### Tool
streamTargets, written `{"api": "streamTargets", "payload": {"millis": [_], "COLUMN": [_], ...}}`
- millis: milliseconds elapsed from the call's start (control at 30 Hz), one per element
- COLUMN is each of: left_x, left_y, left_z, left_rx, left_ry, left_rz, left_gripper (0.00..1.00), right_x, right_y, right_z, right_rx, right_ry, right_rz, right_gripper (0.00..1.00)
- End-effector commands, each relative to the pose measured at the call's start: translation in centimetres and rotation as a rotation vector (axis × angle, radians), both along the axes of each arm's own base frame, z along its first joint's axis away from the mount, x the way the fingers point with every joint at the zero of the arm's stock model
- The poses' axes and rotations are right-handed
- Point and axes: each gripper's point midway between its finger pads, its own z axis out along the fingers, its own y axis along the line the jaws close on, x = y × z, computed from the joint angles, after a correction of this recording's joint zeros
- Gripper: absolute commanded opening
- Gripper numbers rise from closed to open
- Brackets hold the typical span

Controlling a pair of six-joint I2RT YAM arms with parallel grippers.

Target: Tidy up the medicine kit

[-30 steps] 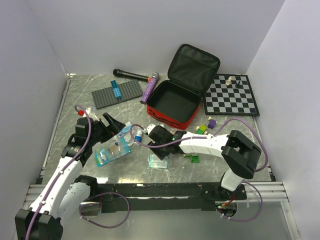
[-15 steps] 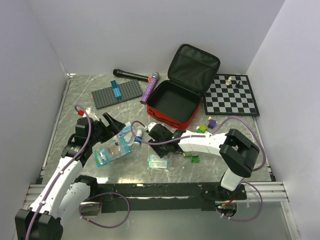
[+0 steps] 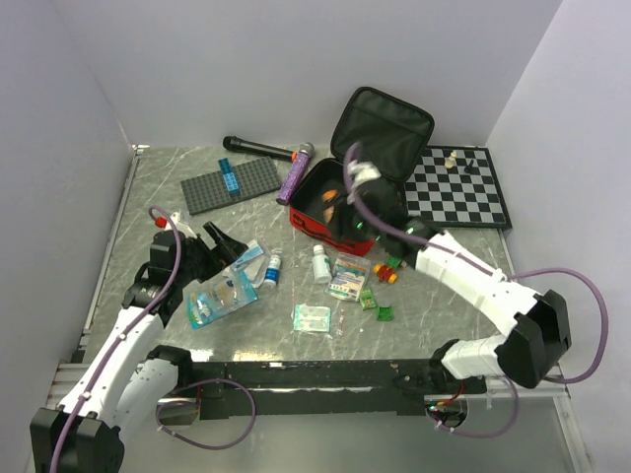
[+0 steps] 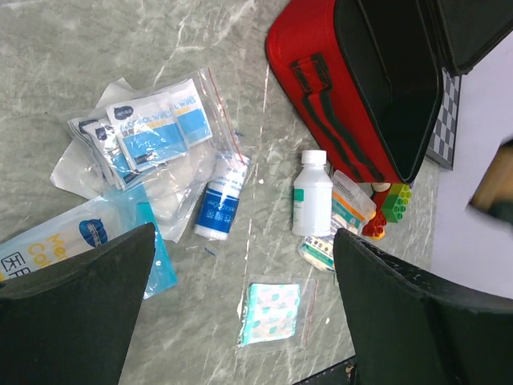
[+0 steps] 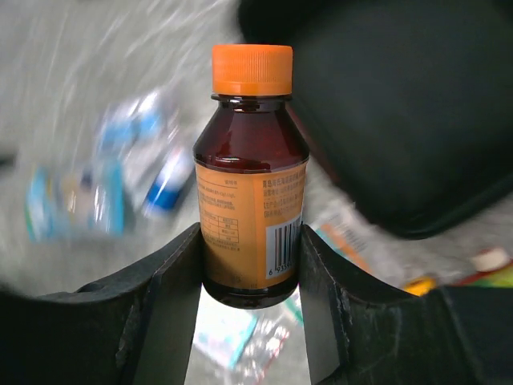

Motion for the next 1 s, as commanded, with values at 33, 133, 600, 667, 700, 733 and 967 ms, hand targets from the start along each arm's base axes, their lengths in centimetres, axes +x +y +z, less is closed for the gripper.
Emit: {"api": "streamTargets", "payload": {"millis": [33,133,600,667,700,733,967], "left_x": [0.3,0.4,0.7,0.6,0.7,0.7,0.7], "left_y": [-0.6,-0.6,-0.3,-0.1,-0.1,0.0,0.0], "left_z": [0.1,0.2,-0.9,-1.0,-1.0,-1.0,-1.5], "left_rx": [-0.030,-0.031,0.001,0.009,0.013,0.019,0.026], "left_ry": [0.004,0.009,0.057,0.061,0.059,0.060,0.071], "left_rz": [-0.015,-0.011,-0.002,0.003,0.004,0.008,0.004], "left_gripper": [0.97,0.96,0.96,0.96,0.96,0.97,0.96], "right_x": [6.9,10.4,22.7,23.4,23.8,23.9,24.5], "right_y": [-2.4,-2.8,-1.6,-1.3,-1.1,-1.0,-0.1], "right_z": [1.6,0.8,-5.3,-6.3,-6.9,-7.5,-10.1], "right_rx": [0.229,0.269,0.363,0.359,0.360,0.358,0.403], "right_ry": [0.074,0.109,0.255,0.279,0.291,0.307,0.377], "right_rz": [-0.239,-0.320,-0.511,-0.523,-0.527,-0.532,-0.562], "right_gripper": [0.41,0.41,0.40,0.40,0.40,0.40,0.40]}}
